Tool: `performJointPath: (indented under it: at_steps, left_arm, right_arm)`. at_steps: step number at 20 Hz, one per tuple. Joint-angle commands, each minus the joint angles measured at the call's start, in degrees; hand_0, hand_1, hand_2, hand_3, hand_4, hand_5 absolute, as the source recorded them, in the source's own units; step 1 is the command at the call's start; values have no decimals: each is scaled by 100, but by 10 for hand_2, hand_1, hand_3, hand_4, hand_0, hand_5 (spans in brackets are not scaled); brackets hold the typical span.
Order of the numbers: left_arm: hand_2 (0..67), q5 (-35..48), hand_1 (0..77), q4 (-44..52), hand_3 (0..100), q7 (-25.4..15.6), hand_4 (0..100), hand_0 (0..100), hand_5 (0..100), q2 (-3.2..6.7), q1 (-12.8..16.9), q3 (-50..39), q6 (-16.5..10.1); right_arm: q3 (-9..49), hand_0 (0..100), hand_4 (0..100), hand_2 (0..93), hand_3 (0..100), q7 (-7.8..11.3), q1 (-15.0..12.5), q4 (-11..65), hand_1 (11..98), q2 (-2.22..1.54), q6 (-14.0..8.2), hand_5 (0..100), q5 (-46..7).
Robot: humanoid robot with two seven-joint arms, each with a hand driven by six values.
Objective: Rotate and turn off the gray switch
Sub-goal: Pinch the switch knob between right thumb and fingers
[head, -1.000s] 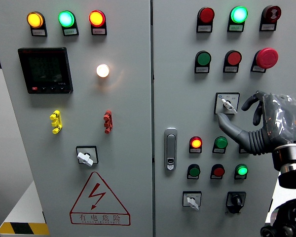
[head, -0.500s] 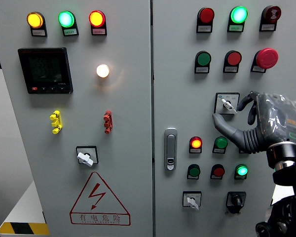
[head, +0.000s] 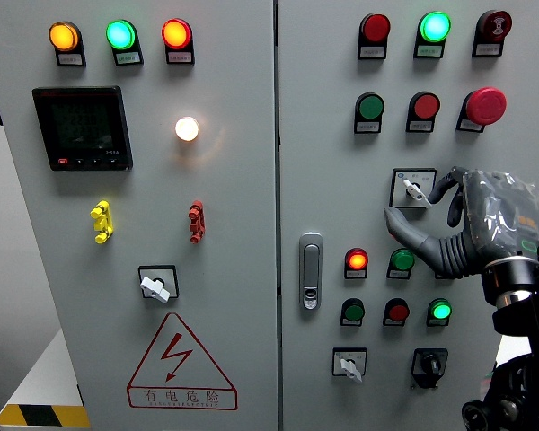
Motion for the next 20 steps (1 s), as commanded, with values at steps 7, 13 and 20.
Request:
performJointPath:
  at_steps: [7,13,20]
  left_arm:
    - [132,3,0,0,183,0,95,0,118,-1,0,0,0]
    - [132,2,0,0,183,0,95,0,118,-1,0,0,0]
    - [132,-6,0,0,183,0,95,0,118,7,0,0,0]
  right_arm:
    - [-35,0,1000,609,887,-8,54,-74,354,0,0,972,0]
    - [-44,0,1000,612,889,-52,63,-91,347,0,0,972,0]
    - [-88,28,1000,614,891,-61,116,-135,322,0,0,977,-9]
